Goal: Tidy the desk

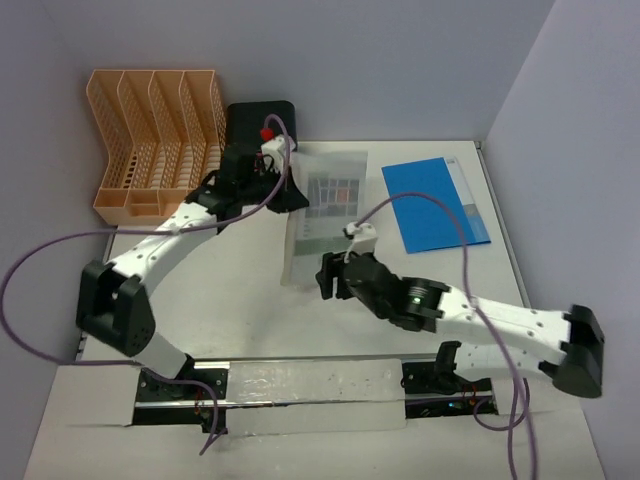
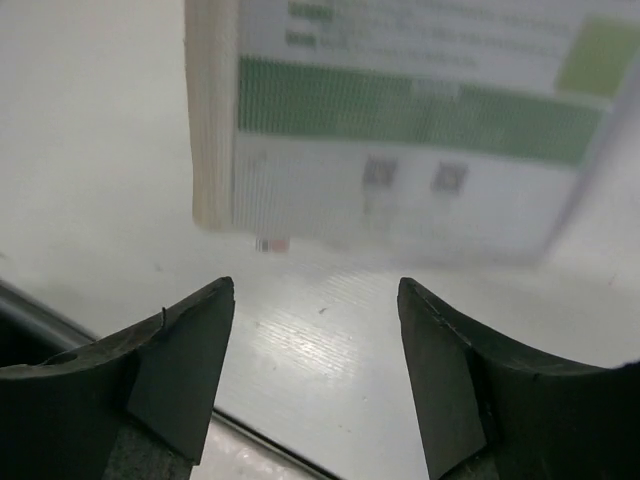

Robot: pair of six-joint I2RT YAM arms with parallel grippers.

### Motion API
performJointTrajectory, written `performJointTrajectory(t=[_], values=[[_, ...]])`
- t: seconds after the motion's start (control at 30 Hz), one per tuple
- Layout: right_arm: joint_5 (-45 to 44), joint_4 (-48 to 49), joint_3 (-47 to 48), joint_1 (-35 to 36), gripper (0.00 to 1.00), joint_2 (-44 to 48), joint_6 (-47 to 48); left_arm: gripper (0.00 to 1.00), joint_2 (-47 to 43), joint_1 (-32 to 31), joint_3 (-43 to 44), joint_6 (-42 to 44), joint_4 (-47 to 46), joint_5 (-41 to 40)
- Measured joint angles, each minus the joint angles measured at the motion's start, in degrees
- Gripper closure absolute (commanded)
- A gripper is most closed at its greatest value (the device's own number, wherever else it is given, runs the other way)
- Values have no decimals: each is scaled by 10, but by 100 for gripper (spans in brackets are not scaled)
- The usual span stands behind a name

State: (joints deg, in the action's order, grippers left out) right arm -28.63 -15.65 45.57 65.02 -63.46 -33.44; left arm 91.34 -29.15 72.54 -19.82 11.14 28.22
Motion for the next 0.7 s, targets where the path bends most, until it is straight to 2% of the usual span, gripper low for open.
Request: performJointTrajectory(t=[0.07,0.2,0.4,0.5,0.7], values=[[0,-2,-18,3,11,76,-1,100,-48,0,24,51,13,-1],[-14,8,-46,5,11,198,0,100,-149,0,60,125,31,-4],[-70,1,-78,5,12,256,6,100,-221,28,177,241,91,-107],[-76,2,-91,5,11,256,19,100,-241,108,212,294,90,-146],[-83,14,-97,5,11,205,45,100,-246,296,215,372,74,-188]])
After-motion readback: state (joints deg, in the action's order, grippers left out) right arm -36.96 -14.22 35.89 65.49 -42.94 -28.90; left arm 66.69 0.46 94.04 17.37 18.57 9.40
